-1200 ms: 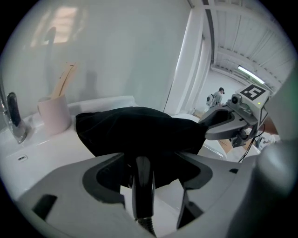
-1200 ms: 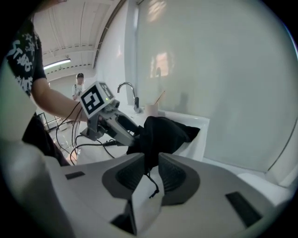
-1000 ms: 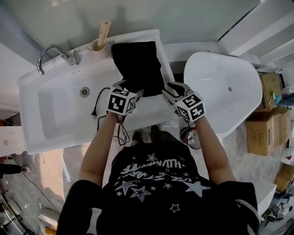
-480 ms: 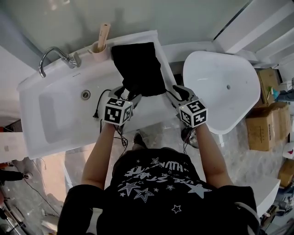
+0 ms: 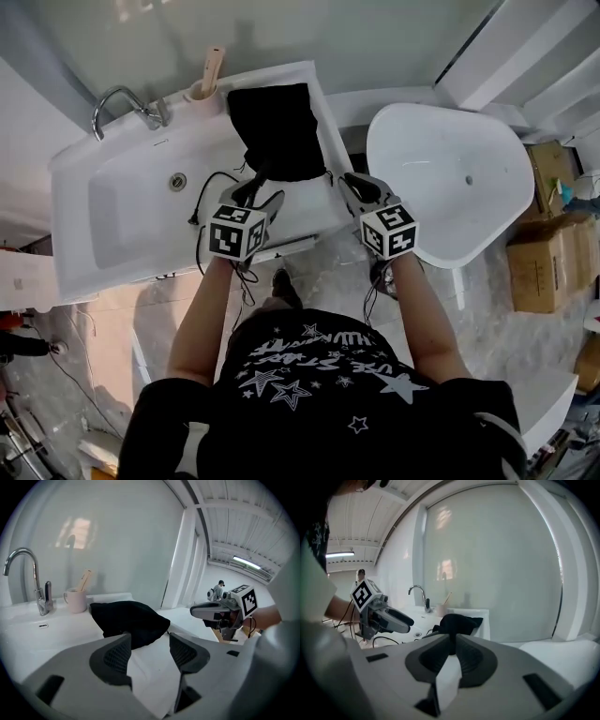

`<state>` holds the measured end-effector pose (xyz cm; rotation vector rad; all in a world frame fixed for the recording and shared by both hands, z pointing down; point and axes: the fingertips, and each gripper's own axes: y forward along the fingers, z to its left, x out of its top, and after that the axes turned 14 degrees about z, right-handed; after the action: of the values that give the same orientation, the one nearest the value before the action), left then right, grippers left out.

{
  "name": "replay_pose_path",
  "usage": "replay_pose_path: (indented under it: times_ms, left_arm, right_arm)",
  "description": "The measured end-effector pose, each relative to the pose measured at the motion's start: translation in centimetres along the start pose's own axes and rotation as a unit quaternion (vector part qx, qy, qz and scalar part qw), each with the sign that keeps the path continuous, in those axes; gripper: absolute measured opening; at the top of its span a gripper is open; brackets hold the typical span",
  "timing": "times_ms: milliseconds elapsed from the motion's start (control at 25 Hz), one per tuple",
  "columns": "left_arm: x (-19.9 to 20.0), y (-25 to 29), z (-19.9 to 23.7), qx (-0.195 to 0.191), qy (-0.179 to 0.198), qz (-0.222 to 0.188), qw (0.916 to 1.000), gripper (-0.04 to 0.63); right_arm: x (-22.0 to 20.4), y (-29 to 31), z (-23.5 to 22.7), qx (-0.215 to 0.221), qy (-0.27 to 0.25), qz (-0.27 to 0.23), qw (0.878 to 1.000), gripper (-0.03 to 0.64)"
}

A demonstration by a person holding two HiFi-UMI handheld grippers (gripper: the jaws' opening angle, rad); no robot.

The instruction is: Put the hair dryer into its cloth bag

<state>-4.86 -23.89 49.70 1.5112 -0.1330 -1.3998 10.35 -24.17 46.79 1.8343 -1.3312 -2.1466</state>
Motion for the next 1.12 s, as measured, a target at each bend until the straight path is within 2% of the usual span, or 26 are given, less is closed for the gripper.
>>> replay_pose_path:
  times_ms: [200, 480, 800, 1120]
  left_arm:
    - [-1.3, -1.6, -2.2, 0.010, -0.006, -0.009, 0.9999, 0.221]
    - [-3.7, -4.4, -5.4, 0.025, -0.009, -0.025, 0.9993, 0.149]
    - [-8.2, -7.1, -9.1, 0.043, -0.016, -0.042, 0.9981, 0.057]
    - [-12.7, -10.4, -13.0, 0.054, -0.016, -0.054, 0.9970, 0.035]
  right_arm:
    - [-1.2, -2.3, 0.8, 0.001, 0.010, -0.014, 1.000, 0.013]
    - [-3.3, -5.5, 3.3, 0.009, 0.001, -0.017, 1.000, 0.007]
    - [-6.8, -9.3, 7.0, 0.033, -0.009, -0.017, 0.999, 0.006]
    - [-10.7, -13.6, 10.5, 0.041, -0.002, -0.022, 0.999, 0.006]
